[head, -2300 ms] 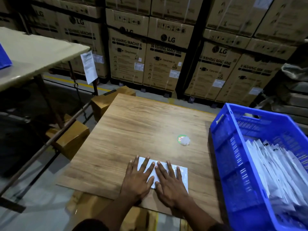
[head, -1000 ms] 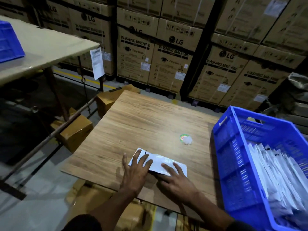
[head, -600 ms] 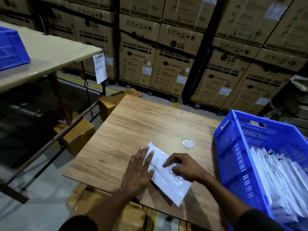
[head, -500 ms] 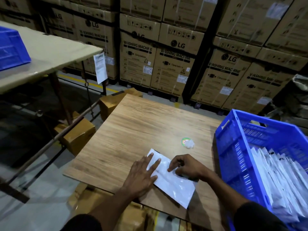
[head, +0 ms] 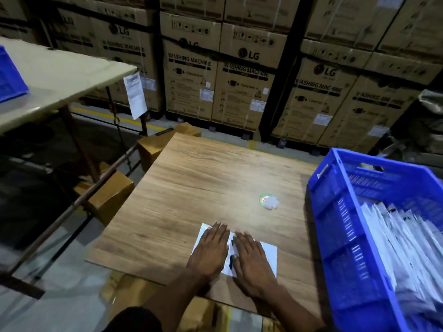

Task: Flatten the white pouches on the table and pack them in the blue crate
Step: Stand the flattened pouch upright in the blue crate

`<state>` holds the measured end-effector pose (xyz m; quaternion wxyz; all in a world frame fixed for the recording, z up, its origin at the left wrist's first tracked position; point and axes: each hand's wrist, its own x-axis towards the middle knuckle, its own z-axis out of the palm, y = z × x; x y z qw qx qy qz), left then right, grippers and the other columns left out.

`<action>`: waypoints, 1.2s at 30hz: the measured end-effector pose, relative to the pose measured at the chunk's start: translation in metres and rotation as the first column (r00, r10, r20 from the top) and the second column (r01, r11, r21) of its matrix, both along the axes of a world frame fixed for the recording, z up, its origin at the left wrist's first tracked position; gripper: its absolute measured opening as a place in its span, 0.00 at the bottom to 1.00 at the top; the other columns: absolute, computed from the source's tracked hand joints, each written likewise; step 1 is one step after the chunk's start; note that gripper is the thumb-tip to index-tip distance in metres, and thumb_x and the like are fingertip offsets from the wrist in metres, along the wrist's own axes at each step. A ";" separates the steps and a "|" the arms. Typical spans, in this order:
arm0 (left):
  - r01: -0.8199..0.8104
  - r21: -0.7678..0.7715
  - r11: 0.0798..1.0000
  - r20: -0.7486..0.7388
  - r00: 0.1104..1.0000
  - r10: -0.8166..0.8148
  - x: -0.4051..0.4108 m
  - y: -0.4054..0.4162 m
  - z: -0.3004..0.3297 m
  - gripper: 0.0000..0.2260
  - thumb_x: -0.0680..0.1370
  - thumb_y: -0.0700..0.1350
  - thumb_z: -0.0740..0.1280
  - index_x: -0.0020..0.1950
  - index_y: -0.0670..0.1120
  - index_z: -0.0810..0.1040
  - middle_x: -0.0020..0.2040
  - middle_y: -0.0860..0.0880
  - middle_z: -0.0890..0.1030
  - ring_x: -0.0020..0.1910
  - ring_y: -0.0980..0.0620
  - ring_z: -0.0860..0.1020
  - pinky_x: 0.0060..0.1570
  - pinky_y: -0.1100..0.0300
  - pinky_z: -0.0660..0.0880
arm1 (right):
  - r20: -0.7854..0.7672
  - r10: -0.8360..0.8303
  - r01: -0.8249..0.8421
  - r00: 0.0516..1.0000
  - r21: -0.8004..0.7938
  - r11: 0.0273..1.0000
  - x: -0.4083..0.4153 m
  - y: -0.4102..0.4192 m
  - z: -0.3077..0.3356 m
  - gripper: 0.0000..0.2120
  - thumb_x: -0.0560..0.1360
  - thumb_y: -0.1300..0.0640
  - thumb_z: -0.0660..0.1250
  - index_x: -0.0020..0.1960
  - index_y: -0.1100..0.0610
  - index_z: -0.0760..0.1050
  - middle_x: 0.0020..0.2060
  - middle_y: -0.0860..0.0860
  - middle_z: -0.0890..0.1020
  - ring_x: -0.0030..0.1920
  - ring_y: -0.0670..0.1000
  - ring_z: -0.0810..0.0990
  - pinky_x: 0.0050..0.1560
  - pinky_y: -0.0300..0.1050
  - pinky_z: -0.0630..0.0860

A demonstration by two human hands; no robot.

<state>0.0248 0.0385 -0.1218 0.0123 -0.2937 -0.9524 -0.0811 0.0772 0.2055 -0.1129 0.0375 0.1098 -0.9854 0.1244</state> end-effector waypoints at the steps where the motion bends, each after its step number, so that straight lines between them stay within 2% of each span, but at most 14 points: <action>1: 0.003 -0.018 1.000 0.007 1.000 -0.003 0.001 -0.001 -0.005 0.23 0.77 0.48 0.56 0.63 0.42 0.83 0.65 0.44 0.81 0.65 0.45 0.79 0.73 0.51 0.56 | 0.008 -0.012 0.012 1.000 0.008 1.000 -0.002 -0.001 -0.001 0.27 0.82 0.48 0.49 0.78 0.56 0.63 0.77 0.51 0.65 0.77 0.54 0.62 0.74 0.46 0.48; 4: -0.013 0.015 1.000 -0.040 0.999 0.014 0.002 -0.005 -0.019 0.23 0.80 0.51 0.56 0.70 0.44 0.79 0.72 0.45 0.76 0.72 0.45 0.73 0.77 0.50 0.49 | 0.041 -0.016 0.012 0.999 0.082 0.997 -0.005 -0.006 -0.007 0.25 0.82 0.48 0.52 0.77 0.55 0.65 0.75 0.49 0.69 0.75 0.54 0.67 0.73 0.49 0.52; 7: -0.015 0.081 0.997 -0.140 0.990 0.026 0.005 -0.008 -0.027 0.23 0.83 0.52 0.58 0.75 0.44 0.73 0.77 0.45 0.70 0.77 0.44 0.66 0.77 0.46 0.55 | 0.017 -0.030 0.028 0.999 0.128 0.991 -0.005 -0.008 -0.013 0.25 0.82 0.48 0.54 0.77 0.55 0.64 0.74 0.49 0.70 0.75 0.55 0.67 0.72 0.52 0.54; 11: 0.002 0.121 0.993 -0.183 0.983 0.020 0.006 -0.009 -0.029 0.22 0.85 0.51 0.56 0.76 0.43 0.72 0.78 0.45 0.67 0.79 0.42 0.62 0.76 0.44 0.59 | 0.025 -0.039 0.035 0.999 0.153 0.988 -0.002 -0.007 -0.012 0.26 0.83 0.47 0.52 0.79 0.54 0.62 0.76 0.49 0.68 0.77 0.54 0.64 0.73 0.52 0.54; 14: -0.007 0.101 0.995 -0.160 0.987 0.024 0.006 -0.009 -0.030 0.22 0.85 0.52 0.55 0.76 0.44 0.72 0.79 0.46 0.67 0.79 0.40 0.61 0.75 0.43 0.61 | 0.037 -0.066 0.060 0.997 0.153 0.986 -0.001 -0.008 -0.012 0.26 0.83 0.47 0.51 0.79 0.55 0.62 0.77 0.50 0.65 0.77 0.54 0.63 0.73 0.53 0.54; 16: -0.011 0.102 0.995 -0.149 0.988 0.026 0.005 -0.010 -0.029 0.22 0.83 0.53 0.58 0.76 0.46 0.72 0.79 0.47 0.67 0.79 0.38 0.61 0.75 0.42 0.61 | 0.037 -0.069 0.062 0.997 0.154 0.986 -0.001 -0.006 -0.013 0.27 0.83 0.46 0.50 0.79 0.54 0.60 0.78 0.51 0.62 0.78 0.54 0.61 0.73 0.54 0.54; 21: -0.019 0.184 0.983 -0.132 0.990 0.044 0.005 -0.013 -0.028 0.23 0.81 0.55 0.63 0.75 0.51 0.73 0.79 0.49 0.67 0.77 0.34 0.63 0.72 0.38 0.64 | 0.069 -0.088 0.075 0.994 0.171 0.982 0.002 0.004 -0.015 0.28 0.84 0.39 0.45 0.81 0.49 0.55 0.80 0.50 0.56 0.79 0.57 0.54 0.74 0.57 0.51; 25: -0.052 0.187 0.981 -0.109 0.991 0.073 0.008 -0.014 -0.025 0.25 0.81 0.58 0.61 0.78 0.55 0.70 0.80 0.50 0.64 0.79 0.35 0.60 0.75 0.40 0.59 | 0.063 -0.116 0.103 0.991 0.189 0.977 0.009 0.011 -0.014 0.29 0.83 0.38 0.47 0.81 0.47 0.54 0.80 0.50 0.55 0.79 0.59 0.55 0.74 0.59 0.51; 29: -0.064 0.194 0.979 -0.081 0.993 0.081 0.012 -0.016 -0.021 0.28 0.81 0.60 0.60 0.80 0.54 0.65 0.81 0.50 0.62 0.80 0.36 0.58 0.76 0.41 0.58 | 0.080 -0.155 0.138 0.985 0.192 0.972 0.014 0.019 -0.013 0.29 0.82 0.37 0.47 0.81 0.44 0.50 0.81 0.48 0.52 0.79 0.60 0.53 0.73 0.62 0.49; 33: -0.048 0.161 0.986 -0.055 0.997 0.057 0.012 -0.017 -0.018 0.27 0.79 0.61 0.60 0.76 0.53 0.72 0.80 0.48 0.64 0.78 0.34 0.61 0.74 0.42 0.56 | 0.085 -0.161 0.145 0.983 0.167 0.975 0.017 0.019 -0.012 0.28 0.82 0.36 0.43 0.81 0.41 0.45 0.81 0.46 0.46 0.80 0.58 0.44 0.74 0.62 0.45; 36: -0.057 0.102 0.993 -0.035 0.998 0.061 0.010 -0.018 -0.017 0.27 0.79 0.63 0.59 0.76 0.54 0.72 0.81 0.48 0.63 0.78 0.33 0.60 0.74 0.42 0.54 | 0.064 -0.158 0.146 0.985 0.156 0.977 0.017 0.020 -0.011 0.28 0.82 0.35 0.42 0.81 0.40 0.45 0.81 0.46 0.46 0.80 0.57 0.43 0.74 0.62 0.46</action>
